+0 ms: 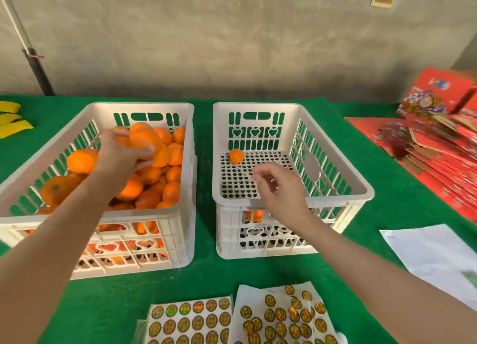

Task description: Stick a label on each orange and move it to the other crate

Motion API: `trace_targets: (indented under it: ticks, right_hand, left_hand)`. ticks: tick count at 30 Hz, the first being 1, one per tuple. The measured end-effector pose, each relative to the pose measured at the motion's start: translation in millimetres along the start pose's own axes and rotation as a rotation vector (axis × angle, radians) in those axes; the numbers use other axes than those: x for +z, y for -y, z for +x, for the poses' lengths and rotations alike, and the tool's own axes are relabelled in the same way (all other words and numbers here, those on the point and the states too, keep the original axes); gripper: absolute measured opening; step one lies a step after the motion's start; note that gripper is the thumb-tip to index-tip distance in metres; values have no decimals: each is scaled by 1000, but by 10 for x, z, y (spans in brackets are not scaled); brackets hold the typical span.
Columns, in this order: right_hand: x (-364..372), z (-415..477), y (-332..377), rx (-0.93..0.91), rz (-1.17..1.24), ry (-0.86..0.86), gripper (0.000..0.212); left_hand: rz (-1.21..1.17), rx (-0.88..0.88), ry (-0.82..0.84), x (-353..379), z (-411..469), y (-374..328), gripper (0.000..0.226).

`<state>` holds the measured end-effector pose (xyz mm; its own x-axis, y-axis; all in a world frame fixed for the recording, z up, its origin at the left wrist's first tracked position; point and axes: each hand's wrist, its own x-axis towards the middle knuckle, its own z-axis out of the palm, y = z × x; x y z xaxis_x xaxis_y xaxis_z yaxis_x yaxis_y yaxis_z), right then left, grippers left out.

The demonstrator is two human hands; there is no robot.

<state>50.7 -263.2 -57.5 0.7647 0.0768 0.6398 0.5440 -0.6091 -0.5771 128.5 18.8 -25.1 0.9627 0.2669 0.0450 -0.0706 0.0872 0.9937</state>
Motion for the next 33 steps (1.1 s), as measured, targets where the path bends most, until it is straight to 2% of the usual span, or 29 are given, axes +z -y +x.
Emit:
trace_targets:
  ticks: [2,3,4,6,8,9,13,15,17,21,25,29,33]
  right_hand:
    - [-10,-256,87,0,127,-37,12]
    - [-5,-409,99,7,166,14,10]
    - [9,-562,86,30,174,118,10]
    - [54,-820,-28,145,79,465,13]
    - [99,-1029,-240,308,-143,848,25]
    - [110,-1113,-336,380,-244,966,32]
    - [119,-1323,-491,506,-386,1171,43]
    - [143,-1380,-512,545,-350,1169,38]
    - [165,-1405,-493,551,-290,1125,20]
    - [173,-1399,-490,568,-246,1047,26]
    - [52,-1330,-480,696,-22,881,10]
    - [-22,-1309,-452,793,219,750,18]
    - [-75,-1328,-449,781,310,714,14]
  left_hand:
    - [-147,14,39,-132,-55,17,53]
    - [-214,12,69,-200,-111,40,58]
    - [-240,11,120,-236,-179,51,64]
    - [-191,0,227,-246,-357,36,78]
    - [-137,-26,301,-197,-579,-4,85]
    - [-113,-30,310,-152,-711,-27,84]
    - [15,-19,303,-11,-1204,-38,84]
    - [124,-37,316,85,-1447,25,78]
    - [175,-78,345,205,-1650,157,71]
    - [32,-351,443,382,-1877,574,75]
    - [223,-474,556,462,-1911,1016,45]
    - [272,-547,749,547,-1911,1250,63]
    - [241,-552,776,606,-1930,1323,63]
